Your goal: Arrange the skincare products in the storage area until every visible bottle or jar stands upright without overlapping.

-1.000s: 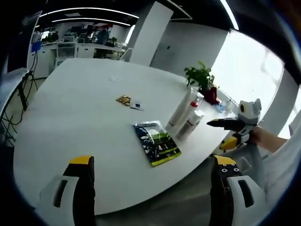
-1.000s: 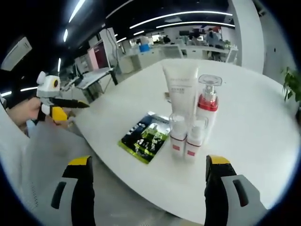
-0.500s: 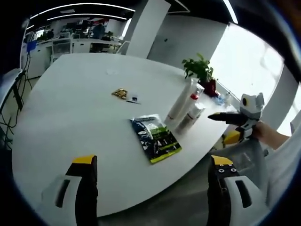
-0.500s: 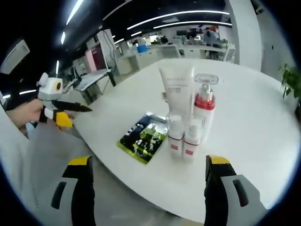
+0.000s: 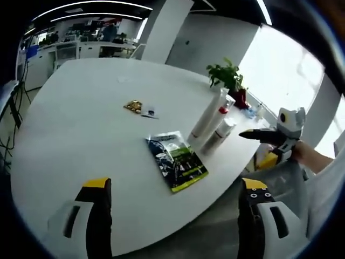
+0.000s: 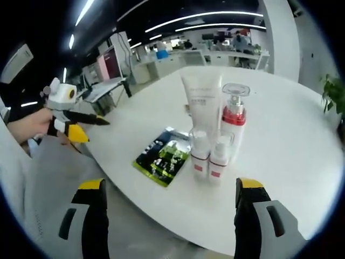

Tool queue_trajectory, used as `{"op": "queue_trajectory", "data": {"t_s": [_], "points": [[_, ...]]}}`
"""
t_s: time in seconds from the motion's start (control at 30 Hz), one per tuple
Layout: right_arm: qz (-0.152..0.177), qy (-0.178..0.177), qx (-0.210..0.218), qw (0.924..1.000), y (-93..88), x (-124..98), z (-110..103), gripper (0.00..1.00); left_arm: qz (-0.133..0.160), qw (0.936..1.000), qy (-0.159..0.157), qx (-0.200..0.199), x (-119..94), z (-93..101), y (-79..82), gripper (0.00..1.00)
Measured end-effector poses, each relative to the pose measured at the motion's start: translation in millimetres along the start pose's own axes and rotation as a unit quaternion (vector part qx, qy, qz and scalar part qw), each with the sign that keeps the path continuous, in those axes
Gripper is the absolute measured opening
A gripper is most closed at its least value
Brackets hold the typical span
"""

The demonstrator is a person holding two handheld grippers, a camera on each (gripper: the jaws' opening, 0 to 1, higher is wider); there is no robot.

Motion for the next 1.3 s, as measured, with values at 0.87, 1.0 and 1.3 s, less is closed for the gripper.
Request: {"op": "queue_trajectory", "data": {"t_s": [0.87,1.0,1.3], "points": [[-0.011,0.003,0.001,0.9999,-2.5,2,1,0.98,-0.045,0.9985,0.01,0.031,36,-4.6,14.2,0.89],[-0.013,0.0,0.002,0.9999,-3.3,1,1,0.98,-0.056,0.9977,0.011,0.037,46,-5.7,17.3,0.88],[-0.017,-0.002,0.008,0.9998,-5.4,3,4,0.98,-0.07,0.9964,0.006,0.047,68,-8.6,28.7,0.86]]}}
Point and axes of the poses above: the point that each gripper's makers call its tool centre point, and the gripper's own axes: x roughly forward along the fingers, z roughly to its right, y roughly out of its top, the point moved 6 cm from there along -x, roughly backward along the fingers, and after that the axes turned 9 degrees about -x, right-handed, at the moved point
